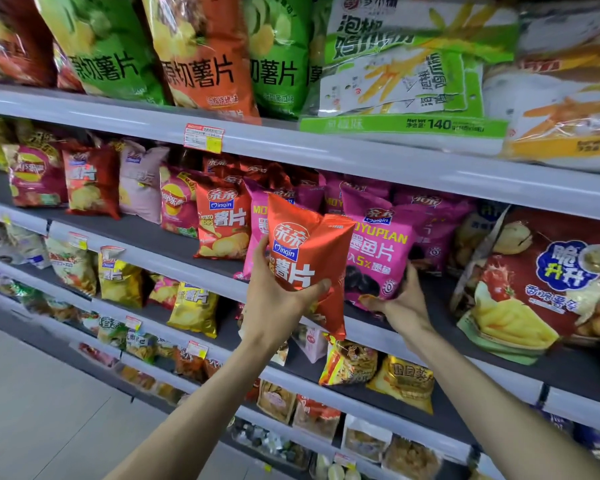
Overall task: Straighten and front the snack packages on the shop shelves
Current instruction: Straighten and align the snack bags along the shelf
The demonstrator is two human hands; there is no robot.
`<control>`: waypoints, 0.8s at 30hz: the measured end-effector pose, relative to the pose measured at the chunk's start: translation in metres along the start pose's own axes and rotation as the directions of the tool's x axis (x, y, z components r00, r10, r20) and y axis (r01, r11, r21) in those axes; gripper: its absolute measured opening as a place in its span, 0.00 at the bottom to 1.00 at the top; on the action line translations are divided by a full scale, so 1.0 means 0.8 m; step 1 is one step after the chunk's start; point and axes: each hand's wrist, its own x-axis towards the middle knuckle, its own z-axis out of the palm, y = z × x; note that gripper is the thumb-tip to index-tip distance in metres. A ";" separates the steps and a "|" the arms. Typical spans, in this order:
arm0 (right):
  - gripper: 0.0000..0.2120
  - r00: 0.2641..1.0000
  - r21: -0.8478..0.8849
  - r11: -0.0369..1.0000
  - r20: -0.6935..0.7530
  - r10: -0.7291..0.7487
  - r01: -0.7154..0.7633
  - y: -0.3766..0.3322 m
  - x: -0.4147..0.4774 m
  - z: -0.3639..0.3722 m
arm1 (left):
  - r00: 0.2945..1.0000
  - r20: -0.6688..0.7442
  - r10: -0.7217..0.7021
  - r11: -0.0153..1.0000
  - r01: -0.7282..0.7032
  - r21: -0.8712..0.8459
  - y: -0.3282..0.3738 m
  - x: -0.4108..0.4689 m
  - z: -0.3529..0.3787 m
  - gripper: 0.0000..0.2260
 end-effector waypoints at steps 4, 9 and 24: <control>0.46 0.999 -0.027 0.999 0.028 -0.032 0.033 -0.005 0.004 0.028 | 1.000 0.000 0.003 1.000 -0.003 -0.005 0.005 -0.002 0.011 0.51; 0.31 0.996 0.147 0.986 -0.062 -0.068 0.076 -0.022 -0.027 0.012 | 0.998 0.055 0.013 1.000 -0.014 0.013 0.014 -0.002 0.041 0.49; 0.32 0.946 -0.221 0.946 -0.168 -0.277 0.238 0.009 -0.097 -0.081 | 0.955 0.294 0.030 0.984 -0.080 0.159 0.058 -0.007 0.191 0.56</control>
